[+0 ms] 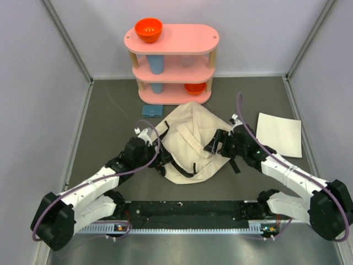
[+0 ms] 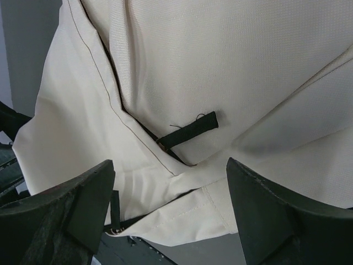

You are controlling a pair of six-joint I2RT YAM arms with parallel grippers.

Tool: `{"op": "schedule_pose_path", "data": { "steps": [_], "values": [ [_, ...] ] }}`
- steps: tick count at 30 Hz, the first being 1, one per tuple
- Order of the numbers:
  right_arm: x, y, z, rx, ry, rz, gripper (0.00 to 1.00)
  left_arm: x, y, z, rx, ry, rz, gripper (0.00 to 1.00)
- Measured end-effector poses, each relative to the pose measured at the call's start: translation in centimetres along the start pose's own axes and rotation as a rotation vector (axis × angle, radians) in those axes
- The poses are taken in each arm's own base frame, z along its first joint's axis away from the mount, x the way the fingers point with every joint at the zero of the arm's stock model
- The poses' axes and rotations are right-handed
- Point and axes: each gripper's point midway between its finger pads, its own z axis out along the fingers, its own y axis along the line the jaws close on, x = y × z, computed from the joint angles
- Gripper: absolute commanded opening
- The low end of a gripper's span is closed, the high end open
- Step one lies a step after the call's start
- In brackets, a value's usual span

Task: Pack the student bag
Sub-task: Adjust the student bag at the center of the board.

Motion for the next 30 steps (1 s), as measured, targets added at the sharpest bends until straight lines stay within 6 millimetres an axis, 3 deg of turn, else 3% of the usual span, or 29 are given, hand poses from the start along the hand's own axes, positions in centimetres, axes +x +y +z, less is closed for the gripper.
{"op": "schedule_pose_path", "data": {
  "steps": [4, 7, 10, 11, 14, 17, 22, 30],
  "values": [
    [0.3, -0.3, 0.3, 0.008, 0.016, 0.003, 0.82, -0.3, 0.0, 0.2, -0.012, -0.006, -0.010, 0.74],
    [0.3, -0.3, 0.3, 0.009, 0.017, 0.003, 0.81, -0.2, 0.2, 0.4, -0.024, 0.000, -0.017, 0.65],
    [0.3, -0.3, 0.3, 0.009, 0.017, 0.003, 0.82, -0.1, 0.4, 0.9, -0.042, 0.017, -0.031, 0.44],
    [0.4, -0.3, 0.3, 0.008, 0.017, 0.003, 0.82, 0.0, 0.5, 1.0, -0.047, 0.023, -0.032, 0.32],
    [0.3, -0.3, 0.3, 0.009, 0.017, 0.003, 0.81, 0.3, 0.6, 1.2, -0.054, 0.039, -0.036, 0.13],
    [0.3, -0.3, 0.3, 0.009, 0.017, 0.003, 0.81, 0.6, 0.4, 1.0, -0.047, 0.052, -0.022, 0.00],
    [0.6, -0.6, 1.2, 0.017, 0.030, 0.010, 0.80, 1.2, 0.7, -0.4, -0.064, 0.070, -0.003, 0.00],
    [1.0, -1.3, 3.5, 0.017, 0.036, 0.056, 0.74, 2.0, 1.6, -5.2, -0.130, 0.041, -0.005, 0.00]
  ]
}}
